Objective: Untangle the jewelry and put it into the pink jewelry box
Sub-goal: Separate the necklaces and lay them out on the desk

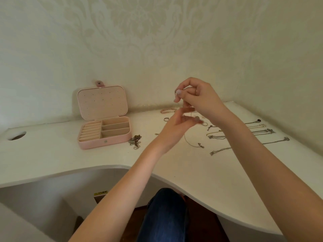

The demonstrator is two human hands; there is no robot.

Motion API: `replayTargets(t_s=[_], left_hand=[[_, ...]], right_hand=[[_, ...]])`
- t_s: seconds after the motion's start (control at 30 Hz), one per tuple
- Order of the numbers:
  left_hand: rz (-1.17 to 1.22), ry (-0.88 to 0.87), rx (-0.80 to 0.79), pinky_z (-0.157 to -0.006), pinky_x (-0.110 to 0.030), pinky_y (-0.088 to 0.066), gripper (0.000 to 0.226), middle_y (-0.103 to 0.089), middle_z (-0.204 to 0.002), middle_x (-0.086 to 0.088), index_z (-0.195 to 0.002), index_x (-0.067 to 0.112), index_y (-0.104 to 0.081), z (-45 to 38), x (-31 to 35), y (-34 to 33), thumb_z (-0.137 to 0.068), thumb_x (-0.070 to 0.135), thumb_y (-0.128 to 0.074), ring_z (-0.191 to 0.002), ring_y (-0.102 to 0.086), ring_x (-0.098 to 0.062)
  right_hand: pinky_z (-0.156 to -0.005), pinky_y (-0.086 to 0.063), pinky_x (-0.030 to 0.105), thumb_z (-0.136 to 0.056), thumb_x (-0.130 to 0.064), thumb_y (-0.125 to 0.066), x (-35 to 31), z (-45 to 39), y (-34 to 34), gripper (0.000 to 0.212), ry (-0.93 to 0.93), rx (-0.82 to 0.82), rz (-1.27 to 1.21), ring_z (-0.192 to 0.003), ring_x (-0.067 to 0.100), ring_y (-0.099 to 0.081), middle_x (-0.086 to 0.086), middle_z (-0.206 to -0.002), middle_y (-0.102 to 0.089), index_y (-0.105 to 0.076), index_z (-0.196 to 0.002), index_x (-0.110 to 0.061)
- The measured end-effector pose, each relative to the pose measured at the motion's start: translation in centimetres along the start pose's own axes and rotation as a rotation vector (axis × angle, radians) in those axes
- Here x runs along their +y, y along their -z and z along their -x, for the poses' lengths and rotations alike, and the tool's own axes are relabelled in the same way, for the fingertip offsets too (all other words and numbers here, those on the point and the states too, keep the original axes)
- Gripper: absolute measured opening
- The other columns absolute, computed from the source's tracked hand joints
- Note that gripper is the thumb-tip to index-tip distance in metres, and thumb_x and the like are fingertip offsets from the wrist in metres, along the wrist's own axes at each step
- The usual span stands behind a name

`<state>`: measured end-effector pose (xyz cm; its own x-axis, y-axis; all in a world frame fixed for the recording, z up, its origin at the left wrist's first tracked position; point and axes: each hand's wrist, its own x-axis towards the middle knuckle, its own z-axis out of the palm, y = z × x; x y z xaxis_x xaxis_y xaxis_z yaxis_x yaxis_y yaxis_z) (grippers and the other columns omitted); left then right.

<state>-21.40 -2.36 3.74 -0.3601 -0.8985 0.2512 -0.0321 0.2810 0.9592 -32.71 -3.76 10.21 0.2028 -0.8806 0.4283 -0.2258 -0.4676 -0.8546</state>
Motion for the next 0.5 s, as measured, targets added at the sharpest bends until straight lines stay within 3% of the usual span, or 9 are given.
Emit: replayTargets(t_s=[0.07,0.13,0.2,0.33,0.4,0.5], left_hand=[[0.013,-0.011,0.050,-0.079,-0.028,-0.049,0.017,-0.059,-0.066,-0.002,-0.103,0.006,-0.058,0.2,-0.3,-0.8,-0.097,0.009,-0.042,-0.061,-0.058,-0.008],[0.014,0.003,0.071,-0.064,-0.028,-0.048,0.024,-0.043,-0.055,0.006,-0.093,0.007,-0.061,0.5,-1.0,-1.1,-0.099,0.009,-0.038,-0.048,-0.041,-0.005],[-0.035,0.030,0.080,-0.056,-0.028,-0.043,0.027,-0.038,-0.053,0.009,-0.088,0.011,-0.064,0.9,-1.5,-1.0,-0.099,0.014,-0.039,-0.048,-0.037,-0.006],[-0.281,0.057,0.155,-0.060,-0.029,-0.034,0.027,-0.043,-0.061,0.002,-0.081,0.022,-0.067,1.4,-2.6,-0.5,-0.096,0.018,-0.045,-0.055,-0.039,-0.014],[-0.321,0.056,0.174,-0.059,-0.027,-0.032,0.028,-0.045,-0.056,0.013,-0.078,0.024,-0.067,1.5,-2.6,-0.2,-0.095,0.019,-0.046,-0.054,-0.040,-0.008],[-0.424,0.049,0.144,-0.058,-0.022,-0.031,0.033,-0.043,-0.053,0.011,-0.075,0.019,-0.067,1.7,-2.0,-0.8,-0.097,0.025,-0.044,-0.053,-0.040,-0.003]], right_hand=[[-0.063,-0.049,0.021,-0.090,-0.012,-0.061,0.1,-0.1,0.7,0.004,0.002,0.065,0.037,-0.058,0.012,-0.056,0.003,-0.069,-0.067,-0.060,-0.087,-0.012],[-0.062,-0.048,0.017,-0.090,-0.014,-0.061,0.7,0.1,2.0,0.002,-0.012,0.167,0.051,-0.061,0.011,-0.060,0.003,-0.070,-0.066,-0.061,-0.088,-0.012],[-0.057,-0.046,0.012,-0.090,-0.015,-0.061,1.7,0.6,3.5,0.003,-0.064,0.296,0.038,-0.058,0.005,-0.061,0.002,-0.071,-0.066,-0.061,-0.088,-0.015],[-0.054,-0.048,0.016,-0.090,-0.015,-0.060,4.4,2.4,6.8,0.007,-0.193,0.556,-0.058,-0.051,0.003,-0.058,0.002,-0.070,-0.066,-0.060,-0.084,-0.017],[-0.053,-0.047,0.016,-0.091,-0.012,-0.060,5.4,3.5,8.5,0.006,-0.234,0.655,-0.079,-0.047,0.002,-0.056,0.003,-0.069,-0.065,-0.061,-0.085,-0.015],[-0.052,-0.049,0.015,-0.090,-0.011,-0.060,6.4,5.1,11.4,0.008,-0.250,0.776,-0.068,-0.045,0.001,-0.057,0.004,-0.068,-0.063,-0.060,-0.084,-0.014]])
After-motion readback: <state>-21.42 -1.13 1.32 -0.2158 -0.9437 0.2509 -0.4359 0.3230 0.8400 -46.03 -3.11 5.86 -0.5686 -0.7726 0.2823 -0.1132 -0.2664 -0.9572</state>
